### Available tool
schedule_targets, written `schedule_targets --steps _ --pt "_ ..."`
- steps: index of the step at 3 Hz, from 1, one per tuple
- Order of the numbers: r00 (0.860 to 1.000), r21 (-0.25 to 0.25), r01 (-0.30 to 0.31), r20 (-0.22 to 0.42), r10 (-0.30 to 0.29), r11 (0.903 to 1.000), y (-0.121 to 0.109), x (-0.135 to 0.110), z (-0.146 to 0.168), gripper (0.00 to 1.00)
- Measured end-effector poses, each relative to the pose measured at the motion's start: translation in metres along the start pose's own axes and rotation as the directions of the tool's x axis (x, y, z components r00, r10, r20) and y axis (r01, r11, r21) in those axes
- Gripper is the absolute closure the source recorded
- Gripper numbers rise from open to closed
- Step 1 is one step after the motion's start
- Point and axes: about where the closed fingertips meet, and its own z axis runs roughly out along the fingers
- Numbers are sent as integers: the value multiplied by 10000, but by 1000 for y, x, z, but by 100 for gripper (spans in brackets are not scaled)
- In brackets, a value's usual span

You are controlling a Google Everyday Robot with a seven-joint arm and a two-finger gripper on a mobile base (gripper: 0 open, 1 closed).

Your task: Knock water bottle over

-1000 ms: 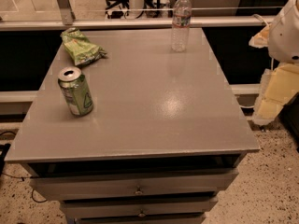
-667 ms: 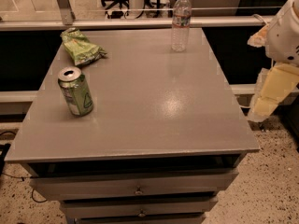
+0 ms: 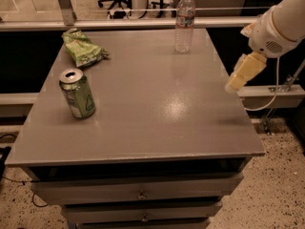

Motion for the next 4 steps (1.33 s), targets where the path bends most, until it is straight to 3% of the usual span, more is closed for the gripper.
schedule_targets --steps 1,2,3,4 --pt "9883 575 -651 1419 564 9962 -53 -16 28 0" --pt "9483 869 -1424 2973 1108 9860 -97 -36 44 0" --pt "8880 798 -2195 4291 1652 9723 -130 -54 58 0" --pt "7953 391 -2920 5649 2199 9556 -165 -82 80 0"
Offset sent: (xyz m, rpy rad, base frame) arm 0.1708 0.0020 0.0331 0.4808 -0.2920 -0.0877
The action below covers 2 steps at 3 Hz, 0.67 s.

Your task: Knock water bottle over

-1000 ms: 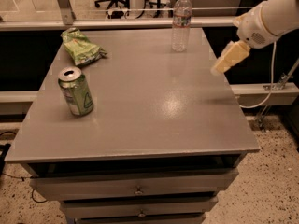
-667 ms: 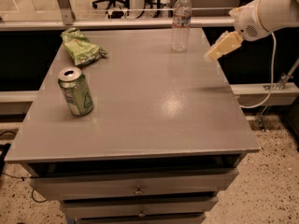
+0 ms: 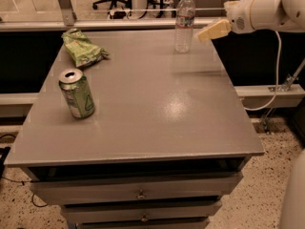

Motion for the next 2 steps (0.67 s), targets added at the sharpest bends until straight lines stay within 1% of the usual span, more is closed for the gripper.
schedule_targets --steps 1,2 --pt "9971 -69 -409 644 413 9991 -8 -9 27 0" --pt "9924 -314 -735 967 763 9968 -2 -12 57 0"
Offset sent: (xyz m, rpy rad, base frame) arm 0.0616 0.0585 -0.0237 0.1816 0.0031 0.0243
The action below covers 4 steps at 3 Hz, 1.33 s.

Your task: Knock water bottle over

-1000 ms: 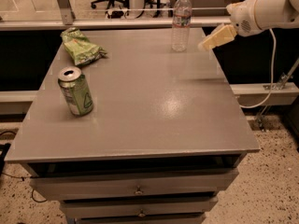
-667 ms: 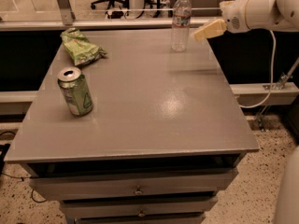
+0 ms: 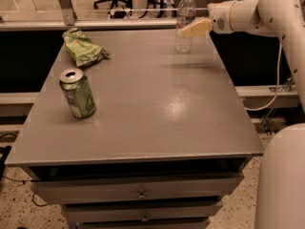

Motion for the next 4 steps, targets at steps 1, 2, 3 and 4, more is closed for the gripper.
schedule_targets --steps 1,2,3,4 --pt "9999 -165 -139 60 140 9998 3 5 22 16" --pt "9995 -267 -166 249 172 9995 4 6 33 39" --pt "9985 -283 -162 509 176 9995 3 4 32 63" --pt "9988 -806 78 490 -39 9967 18 -22 14 92"
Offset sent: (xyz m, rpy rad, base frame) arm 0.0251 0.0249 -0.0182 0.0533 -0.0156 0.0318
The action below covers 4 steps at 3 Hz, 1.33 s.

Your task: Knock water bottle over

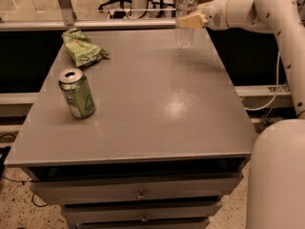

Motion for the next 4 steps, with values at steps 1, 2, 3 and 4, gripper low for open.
schedule_targets --steps 1,2,3,4 --pt "9967 -1235 493 -578 -567 9911 34 -22 -10 100" --pt "9688 -2568 1420 -1620 -1874 9560 72 -23 -18 100" --pt "8835 -4177 2579 -2630 -3876 8712 107 -6 -29 100" --pt "7249 -6091 3296 -3262 -6067 7213 140 20 -54 100"
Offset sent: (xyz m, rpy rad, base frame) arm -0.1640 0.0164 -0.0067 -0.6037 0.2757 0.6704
